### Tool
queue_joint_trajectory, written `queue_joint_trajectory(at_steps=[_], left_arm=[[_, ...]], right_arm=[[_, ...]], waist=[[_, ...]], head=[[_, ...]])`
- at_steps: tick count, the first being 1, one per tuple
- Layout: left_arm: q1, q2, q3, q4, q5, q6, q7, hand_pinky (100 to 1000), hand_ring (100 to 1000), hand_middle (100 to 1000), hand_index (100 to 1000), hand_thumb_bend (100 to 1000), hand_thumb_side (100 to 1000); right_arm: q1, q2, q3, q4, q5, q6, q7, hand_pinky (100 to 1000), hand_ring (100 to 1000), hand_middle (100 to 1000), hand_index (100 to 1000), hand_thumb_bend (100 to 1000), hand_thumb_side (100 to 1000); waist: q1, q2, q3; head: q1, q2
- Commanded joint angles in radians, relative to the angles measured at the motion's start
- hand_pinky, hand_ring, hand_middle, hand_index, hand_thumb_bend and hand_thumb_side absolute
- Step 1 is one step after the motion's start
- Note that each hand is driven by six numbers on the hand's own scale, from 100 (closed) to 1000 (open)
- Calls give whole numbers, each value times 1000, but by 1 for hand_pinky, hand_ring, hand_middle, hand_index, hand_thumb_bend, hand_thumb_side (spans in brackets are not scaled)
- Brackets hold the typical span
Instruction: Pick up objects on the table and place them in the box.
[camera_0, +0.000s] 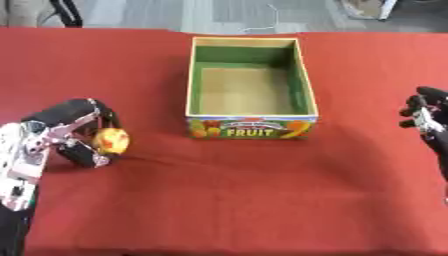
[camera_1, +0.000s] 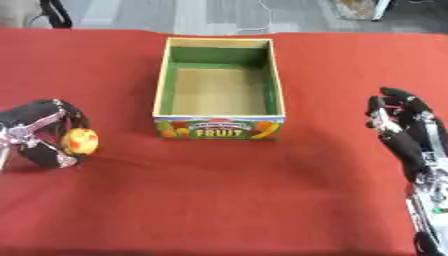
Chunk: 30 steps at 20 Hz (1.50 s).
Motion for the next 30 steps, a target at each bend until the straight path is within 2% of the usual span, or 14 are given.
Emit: queue_joint_trajectory(at_steps=[1, 11, 19, 23, 26, 30], left_arm=[[-9, 16, 5, -22, 17, -1, 3, 277, 322, 366, 529, 335, 100], [-25, 24, 35, -160, 71, 17, 69, 263, 295, 338, 499, 380, 100], [-37, 29, 53, -240, 79, 43, 113, 277, 302, 346, 505, 518, 100], [-42, 30, 53, -249, 85, 44, 120, 277, 302, 346, 504, 505, 100], [-81, 25, 33, -245, 94, 33, 136, 273, 298, 343, 500, 479, 100], [-182, 5, -12, -202, 108, 12, 146, 271, 297, 342, 498, 456, 100]], right_arm=[[-10, -12, -6, -11, 2, -3, 1, 556, 619, 618, 789, 253, 411], [-8, -12, -7, -11, 1, -3, 0, 556, 619, 618, 789, 253, 410], [-8, -13, -8, -11, 0, -3, -1, 556, 619, 618, 789, 254, 410], [-7, -13, -8, -10, 0, -3, -1, 556, 619, 617, 789, 254, 410], [-7, -13, -5, -9, 0, -2, 1, 556, 619, 617, 789, 250, 410], [-11, -9, 1, -9, -2, -2, 8, 556, 619, 618, 789, 249, 411]], waist=[[0, -13, 0], [-1, -14, 3], [0, -17, 3], [0, -18, 2], [-1, -20, 3], [-4, -22, -5]], head=[[1, -3], [0, -2], [0, -4], [-1, -5], [2, -4], [10, -9]])
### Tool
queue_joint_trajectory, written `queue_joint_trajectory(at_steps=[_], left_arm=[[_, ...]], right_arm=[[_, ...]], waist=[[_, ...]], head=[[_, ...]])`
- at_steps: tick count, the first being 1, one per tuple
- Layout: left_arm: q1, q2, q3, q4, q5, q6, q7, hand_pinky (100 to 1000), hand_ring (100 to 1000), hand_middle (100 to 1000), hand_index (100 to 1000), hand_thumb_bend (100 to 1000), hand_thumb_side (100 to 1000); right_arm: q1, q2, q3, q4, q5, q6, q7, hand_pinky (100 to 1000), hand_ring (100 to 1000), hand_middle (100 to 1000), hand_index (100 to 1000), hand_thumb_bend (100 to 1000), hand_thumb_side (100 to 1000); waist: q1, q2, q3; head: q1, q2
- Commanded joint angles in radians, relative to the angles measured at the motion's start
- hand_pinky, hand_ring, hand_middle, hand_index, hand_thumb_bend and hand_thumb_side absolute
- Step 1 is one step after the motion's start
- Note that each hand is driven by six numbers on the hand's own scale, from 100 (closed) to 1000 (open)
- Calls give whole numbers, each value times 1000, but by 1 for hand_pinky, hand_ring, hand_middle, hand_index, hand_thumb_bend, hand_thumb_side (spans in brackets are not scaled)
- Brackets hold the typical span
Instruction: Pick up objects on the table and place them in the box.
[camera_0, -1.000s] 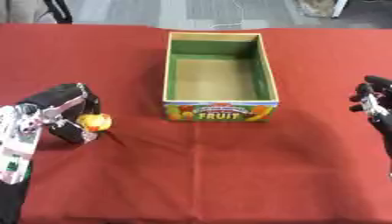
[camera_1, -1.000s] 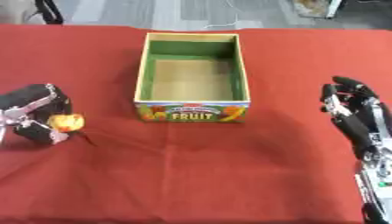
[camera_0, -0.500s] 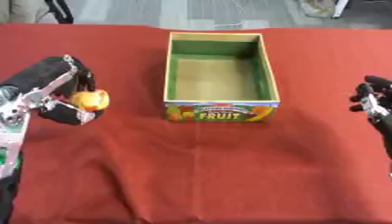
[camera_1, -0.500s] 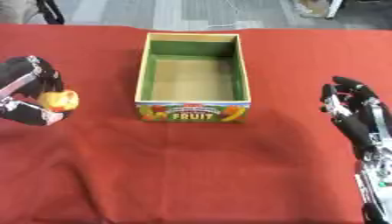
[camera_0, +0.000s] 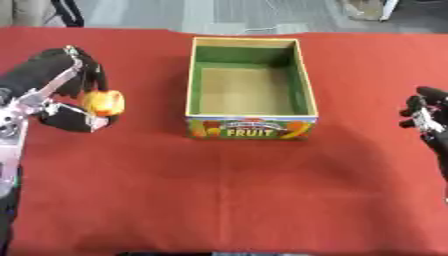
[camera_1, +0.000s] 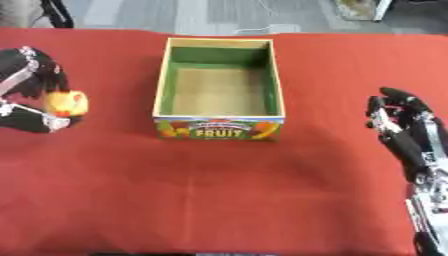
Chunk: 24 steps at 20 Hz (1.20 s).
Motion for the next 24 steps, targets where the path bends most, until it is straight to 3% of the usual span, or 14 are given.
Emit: queue_joint_trajectory(at_steps=[1, 5, 9, 14, 16, 18, 19, 21, 22, 24], left_arm=[[-81, -2, -35, 27, 13, -19, 10, 271, 297, 342, 497, 449, 100], [-202, -35, -90, 146, 6, -46, 29, 275, 303, 346, 500, 444, 100], [-315, -85, -144, 333, -29, -74, 78, 303, 332, 377, 529, 460, 100], [-401, -160, -169, 562, -154, -84, 242, 347, 363, 407, 558, 465, 100], [-418, -190, -164, 646, -208, -74, 332, 397, 407, 458, 612, 480, 100], [-428, -214, -164, 713, -239, -60, 447, 485, 498, 544, 704, 599, 100], [-431, -224, -166, 740, -253, -55, 504, 590, 596, 642, 776, 680, 125], [-432, -239, -168, 779, -279, -46, 615, 715, 720, 754, 843, 851, 375], [-430, -243, -166, 788, -286, -43, 672, 748, 749, 779, 860, 890, 438], [-425, -245, -161, 787, -280, -35, 796, 752, 752, 778, 853, 909, 476]], right_arm=[[-11, -9, 2, -10, -2, -2, 8, 556, 619, 617, 789, 249, 411], [-12, -7, 9, -9, -2, -3, 14, 556, 619, 618, 789, 250, 411], [-19, 0, 21, -8, -3, -2, 26, 556, 619, 618, 789, 251, 410], [-24, 7, 33, -6, -1, 0, 41, 556, 619, 617, 789, 253, 410], [-24, 8, 36, -5, -1, 0, 44, 556, 619, 617, 789, 252, 409], [-25, 10, 38, -4, 0, 1, 47, 556, 619, 617, 789, 251, 409], [-26, 11, 40, -4, 0, 1, 49, 556, 619, 617, 789, 251, 409], [-29, 14, 42, -4, 0, 2, 53, 556, 619, 617, 789, 250, 409], [-29, 14, 43, -3, 0, 2, 54, 556, 619, 617, 789, 250, 409], [-27, 14, 41, -3, 0, 2, 53, 556, 619, 617, 789, 249, 409]], waist=[[-2, -17, -9], [-4, -15, -34], [0, -12, -66], [6, -7, -104], [8, -6, -113], [11, -6, -121], [13, -6, -123], [15, -6, -128], [16, -7, -129], [16, -8, -128]], head=[[10, -10], [24, -14], [44, -22], [65, -28], [70, -30], [76, -32], [78, -33], [82, -36], [81, -37], [80, -39]])
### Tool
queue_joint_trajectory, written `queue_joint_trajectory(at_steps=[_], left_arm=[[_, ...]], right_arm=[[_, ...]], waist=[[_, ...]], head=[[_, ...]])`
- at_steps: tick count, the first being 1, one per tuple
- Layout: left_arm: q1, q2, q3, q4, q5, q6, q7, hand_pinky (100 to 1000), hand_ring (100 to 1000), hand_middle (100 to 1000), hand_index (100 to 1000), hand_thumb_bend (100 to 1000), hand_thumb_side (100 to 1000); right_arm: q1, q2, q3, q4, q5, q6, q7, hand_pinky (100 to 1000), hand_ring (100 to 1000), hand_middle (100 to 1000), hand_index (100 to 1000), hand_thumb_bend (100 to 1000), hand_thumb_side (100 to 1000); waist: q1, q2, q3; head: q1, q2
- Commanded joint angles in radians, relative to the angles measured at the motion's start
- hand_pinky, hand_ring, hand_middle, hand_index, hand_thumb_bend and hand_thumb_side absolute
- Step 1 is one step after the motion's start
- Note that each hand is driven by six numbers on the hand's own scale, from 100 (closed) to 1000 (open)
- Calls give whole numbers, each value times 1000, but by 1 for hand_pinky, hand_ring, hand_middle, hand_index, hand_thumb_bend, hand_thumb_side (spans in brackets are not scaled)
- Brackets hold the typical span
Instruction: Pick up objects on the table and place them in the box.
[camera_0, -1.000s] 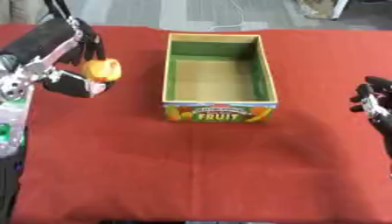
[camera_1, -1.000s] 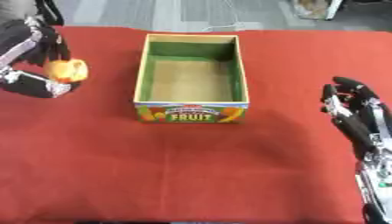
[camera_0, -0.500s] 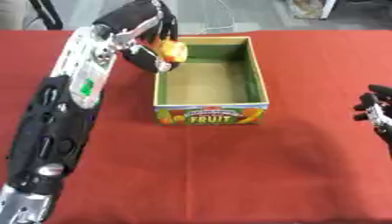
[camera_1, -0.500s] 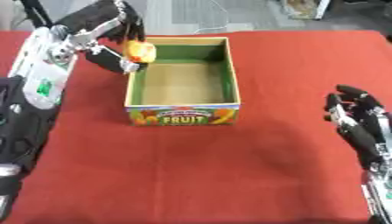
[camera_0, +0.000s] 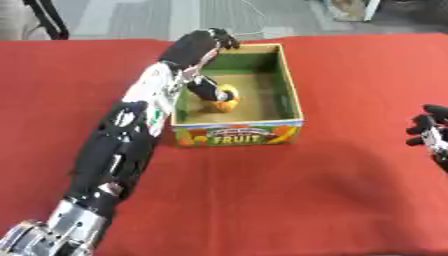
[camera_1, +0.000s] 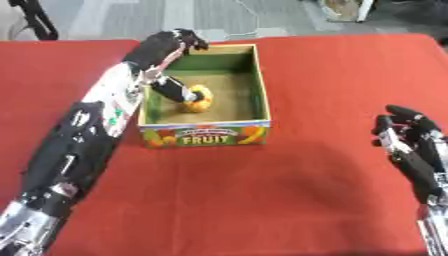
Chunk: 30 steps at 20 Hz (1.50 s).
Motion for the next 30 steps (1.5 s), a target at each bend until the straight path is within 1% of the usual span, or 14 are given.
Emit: queue_joint_trajectory(at_steps=[1, 3, 5, 7, 9, 10, 11, 14, 17, 19, 21, 24, 27, 30], left_arm=[[-12, 1, 6, -9, 8, 13, 203, 749, 748, 774, 847, 902, 480], [2, 8, 2, -35, 55, 15, 327, 738, 738, 766, 836, 896, 469], [20, 19, -8, -74, 111, 13, 388, 730, 730, 756, 829, 884, 468], [30, 28, -17, -103, 151, 15, 395, 730, 730, 756, 829, 884, 468], [33, 32, -21, -117, 167, 18, 390, 730, 730, 756, 829, 884, 468], [37, 36, -19, -124, 173, 17, 390, 701, 704, 736, 807, 831, 431], [52, 51, -17, -140, 183, 9, 398, 698, 701, 734, 805, 825, 426], [110, 102, -5, -211, 228, -33, 428, 675, 684, 720, 790, 788, 395], [181, 149, 30, -288, 275, -76, 438, 634, 649, 693, 770, 762, 379], [232, 175, 54, -340, 307, -82, 424, 618, 634, 679, 761, 754, 379], [284, 194, 79, -393, 340, -64, 398, 596, 615, 663, 754, 741, 391], [366, 214, 104, -469, 390, -18, 349, 562, 594, 643, 742, 723, 409], [447, 216, 134, -541, 441, 29, 299, 544, 579, 625, 732, 718, 423], [524, 203, 184, -601, 488, 76, 251, 523, 549, 594, 719, 703, 429]], right_arm=[[-11, -12, -3, -9, 1, -1, 2, 556, 619, 617, 789, 249, 409], [-7, -12, -5, -8, 1, -1, 1, 557, 619, 617, 789, 249, 409], [-6, -12, -7, -7, 1, -1, -1, 557, 619, 617, 789, 248, 409], [-5, -12, -7, -7, 1, -1, -1, 557, 619, 617, 789, 248, 409], [-5, -12, -8, -7, 1, 0, -1, 557, 619, 617, 789, 248, 409], [-4, -12, -8, -7, 0, 0, -1, 557, 619, 617, 790, 247, 409], [-1, -13, -11, -6, 0, -1, -3, 557, 619, 617, 790, 247, 409], [6, -15, -18, -5, 0, -1, -10, 557, 619, 617, 790, 247, 408], [10, -18, -23, -6, 0, -2, -15, 557, 619, 617, 790, 248, 408], [12, -19, -27, -6, 0, -2, -18, 557, 619, 617, 790, 248, 408], [12, -20, -30, -6, 0, -2, -21, 557, 619, 617, 790, 249, 408], [10, -23, -32, -8, 0, -3, -22, 557, 619, 617, 790, 251, 408], [8, -25, -37, -9, 0, -4, -28, 557, 619, 617, 790, 252, 407], [8, -25, -36, -9, 1, -4, -27, 557, 619, 617, 790, 253, 407]], waist=[[-4, -18, 2], [-3, -20, 6], [-2, -23, 13], [-2, -25, 16], [-2, -25, 16], [-2, -28, 20], [-4, -31, 33], [-7, -37, 56], [-9, -40, 72], [-8, -40, 80], [-8, -38, 92], [-9, -33, 108], [-9, -27, 113], [-11, -24, 124]], head=[[3, -12], [2, -10], [-1, -10], [-3, -9], [-3, -9], [-6, -8], [-15, -7], [-29, -2], [-40, 0], [-46, 0], [-54, -1], [-62, -4], [-68, -8], [-67, -10]])
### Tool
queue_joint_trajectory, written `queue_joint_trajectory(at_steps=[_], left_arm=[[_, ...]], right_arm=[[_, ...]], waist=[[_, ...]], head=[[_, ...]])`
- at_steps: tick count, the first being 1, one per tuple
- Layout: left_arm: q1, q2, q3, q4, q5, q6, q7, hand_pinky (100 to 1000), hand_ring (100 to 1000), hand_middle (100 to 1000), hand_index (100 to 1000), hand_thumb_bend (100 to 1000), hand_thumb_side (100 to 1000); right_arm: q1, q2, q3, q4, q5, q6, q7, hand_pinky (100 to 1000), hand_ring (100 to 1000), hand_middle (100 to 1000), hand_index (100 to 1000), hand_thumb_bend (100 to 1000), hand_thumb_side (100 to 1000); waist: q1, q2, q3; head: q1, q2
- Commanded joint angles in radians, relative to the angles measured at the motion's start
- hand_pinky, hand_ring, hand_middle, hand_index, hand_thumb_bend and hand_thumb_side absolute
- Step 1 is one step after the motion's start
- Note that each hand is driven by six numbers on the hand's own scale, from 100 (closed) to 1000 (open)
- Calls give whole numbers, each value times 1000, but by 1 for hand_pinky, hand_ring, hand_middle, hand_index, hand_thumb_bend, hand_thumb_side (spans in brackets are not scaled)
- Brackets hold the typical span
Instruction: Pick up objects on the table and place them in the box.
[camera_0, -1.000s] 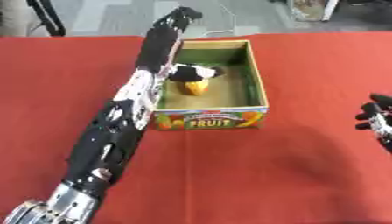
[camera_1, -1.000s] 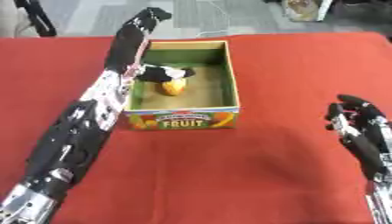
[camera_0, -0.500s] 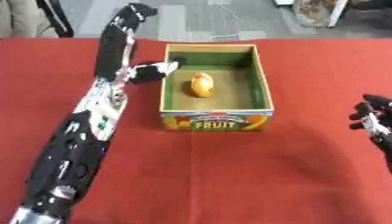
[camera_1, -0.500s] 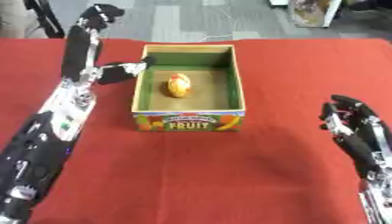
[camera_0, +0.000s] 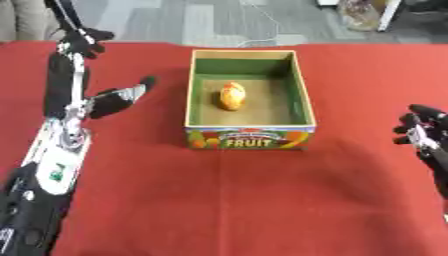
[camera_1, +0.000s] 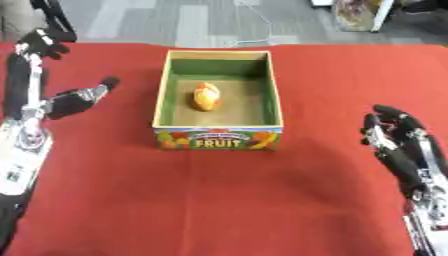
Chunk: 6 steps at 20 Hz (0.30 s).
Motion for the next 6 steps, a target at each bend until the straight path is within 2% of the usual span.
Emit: queue_joint_trajectory(at_steps=[1, 6], left_arm=[[44, 9, 54, -84, 54, 48, -51, 520, 546, 591, 716, 701, 433], [166, -25, 87, -206, 133, 121, -131, 511, 528, 570, 707, 691, 441]], right_arm=[[-10, -24, -8, -14, 1, -1, -3, 557, 619, 617, 790, 253, 406], [-9, -22, -6, -14, 2, -2, -1, 557, 619, 617, 790, 259, 404]], waist=[[-1, -11, 2], [-6, -11, 7]], head=[[-5, -11], [-6, -5]])
